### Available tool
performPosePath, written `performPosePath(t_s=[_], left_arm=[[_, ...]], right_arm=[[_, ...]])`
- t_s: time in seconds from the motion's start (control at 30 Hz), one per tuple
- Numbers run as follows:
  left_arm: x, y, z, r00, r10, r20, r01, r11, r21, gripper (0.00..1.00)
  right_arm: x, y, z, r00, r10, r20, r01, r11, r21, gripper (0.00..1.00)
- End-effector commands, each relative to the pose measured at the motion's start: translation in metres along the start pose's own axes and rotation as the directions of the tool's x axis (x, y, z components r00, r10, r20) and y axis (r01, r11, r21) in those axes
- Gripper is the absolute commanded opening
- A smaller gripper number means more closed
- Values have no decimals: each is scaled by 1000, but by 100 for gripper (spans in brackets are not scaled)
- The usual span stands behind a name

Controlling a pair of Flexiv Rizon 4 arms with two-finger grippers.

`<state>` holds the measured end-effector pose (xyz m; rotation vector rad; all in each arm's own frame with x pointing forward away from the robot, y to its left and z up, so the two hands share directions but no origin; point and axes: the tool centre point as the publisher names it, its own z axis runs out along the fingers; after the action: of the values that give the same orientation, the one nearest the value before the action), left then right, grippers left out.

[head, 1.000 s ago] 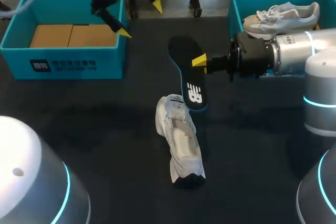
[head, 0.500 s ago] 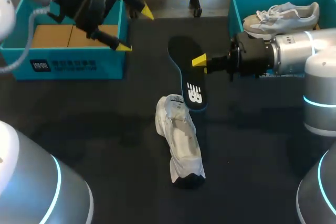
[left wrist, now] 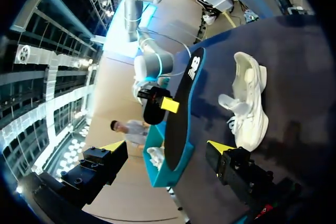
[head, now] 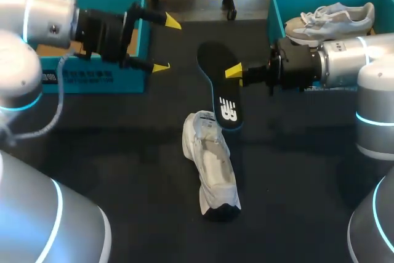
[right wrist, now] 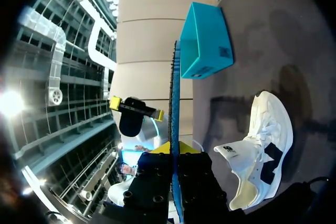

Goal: Take the shoe out of the shoebox, open the shoe tongue, remove and reinsert the insole, then place the shoe into the shoebox

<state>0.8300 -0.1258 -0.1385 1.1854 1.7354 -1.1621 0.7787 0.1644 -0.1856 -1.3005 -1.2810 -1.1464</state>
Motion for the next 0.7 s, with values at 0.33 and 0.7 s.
performPosePath(t_s=[0.33,0.7], left_arm=[[36,5,32,955,158,250,-151,987,-48,100],[35,9,33,960,127,249,-121,992,-42,100]], right_arm=[[0,-1,2,1000,0,0,0,1000,-3,0],[0,-1,2,1000,0,0,0,1000,-3,0]])
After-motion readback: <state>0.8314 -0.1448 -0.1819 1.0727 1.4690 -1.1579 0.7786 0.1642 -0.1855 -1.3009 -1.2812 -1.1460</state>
